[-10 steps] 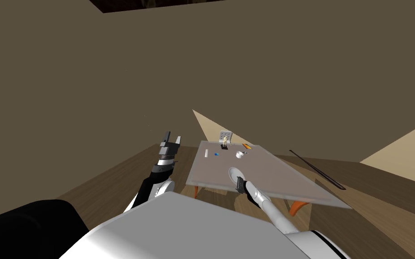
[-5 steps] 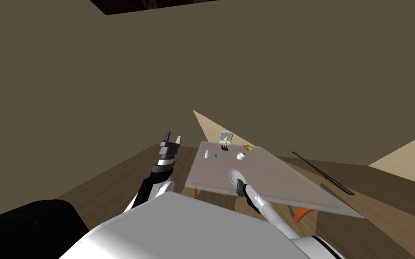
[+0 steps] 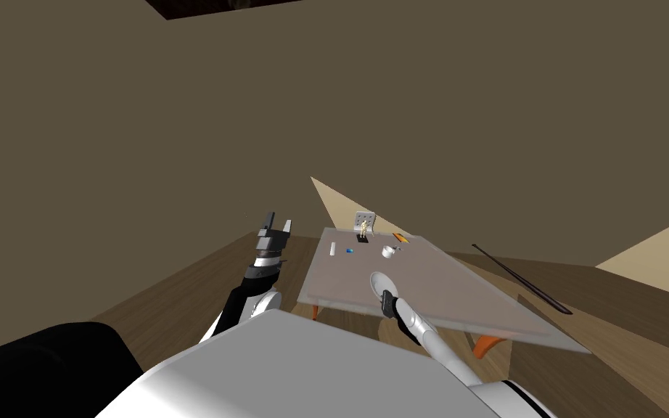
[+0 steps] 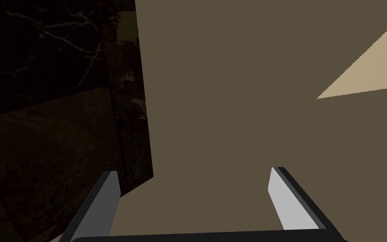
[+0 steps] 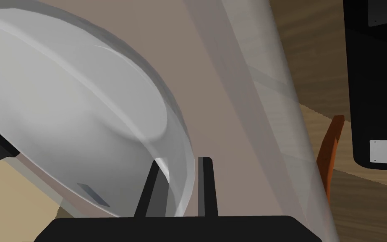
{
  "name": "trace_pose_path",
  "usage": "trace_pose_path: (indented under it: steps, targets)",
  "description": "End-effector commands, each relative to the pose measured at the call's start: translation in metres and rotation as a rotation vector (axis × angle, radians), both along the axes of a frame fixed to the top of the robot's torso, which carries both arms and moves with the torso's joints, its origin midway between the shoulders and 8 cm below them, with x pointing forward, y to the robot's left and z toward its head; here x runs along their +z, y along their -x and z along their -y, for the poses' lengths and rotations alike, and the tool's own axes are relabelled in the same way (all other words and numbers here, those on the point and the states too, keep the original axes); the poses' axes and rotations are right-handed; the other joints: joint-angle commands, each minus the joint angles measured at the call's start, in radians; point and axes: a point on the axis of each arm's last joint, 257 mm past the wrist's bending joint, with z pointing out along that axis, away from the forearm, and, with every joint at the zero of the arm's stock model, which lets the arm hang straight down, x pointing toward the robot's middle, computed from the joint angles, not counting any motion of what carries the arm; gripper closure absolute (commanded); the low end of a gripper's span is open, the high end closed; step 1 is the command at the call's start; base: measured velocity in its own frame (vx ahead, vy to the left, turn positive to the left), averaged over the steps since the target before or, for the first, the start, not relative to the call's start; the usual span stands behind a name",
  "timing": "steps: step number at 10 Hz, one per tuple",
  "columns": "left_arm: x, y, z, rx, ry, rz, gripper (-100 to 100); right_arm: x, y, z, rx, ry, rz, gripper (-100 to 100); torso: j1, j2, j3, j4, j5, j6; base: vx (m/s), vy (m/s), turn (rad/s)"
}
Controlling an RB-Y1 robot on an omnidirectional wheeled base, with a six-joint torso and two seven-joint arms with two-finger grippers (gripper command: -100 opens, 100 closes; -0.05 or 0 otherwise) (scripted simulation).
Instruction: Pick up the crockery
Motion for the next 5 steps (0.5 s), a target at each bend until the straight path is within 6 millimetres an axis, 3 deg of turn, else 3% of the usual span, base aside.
trace_pose_path:
  steps: [1, 2, 4, 5]
  targets:
    - [0.0, 0.0, 0.0, 0.0, 0.0, 0.0, 0, 0.0, 0.0, 0.0, 0.0, 0.0, 0.0, 0, 0.0, 0.0, 0.0, 0.0, 0.0, 0.0, 0.0, 0.0, 0.0]
    - [0.0, 0.0, 0.0, 0.0, 0.0, 0.0, 0, 0.01, -0.011, 0.003, 0.004, -0.002, 0.002, 100, 0.0, 0.0, 0.0, 0.0, 0.0, 0.0, -0.072, 0.023, -0.064]
    - [0.0, 0.0, 0.0, 0.0, 0.0, 0.0, 0, 0.01, -0.013, 0.003, 0.004, -0.001, 0.004, 100, 0.002, 0.007, 0.004, 0.002, 0.001, 0.001, -0.08, 0.025, -0.035]
    - [0.0, 0.0, 0.0, 0.0, 0.0, 0.0, 0, 0.01, -0.013, 0.003, 0.005, -0.002, 0.001, 0, 0.002, 0.005, 0.004, 0.002, 0.001, 0.0, -0.009, 0.003, -0.001]
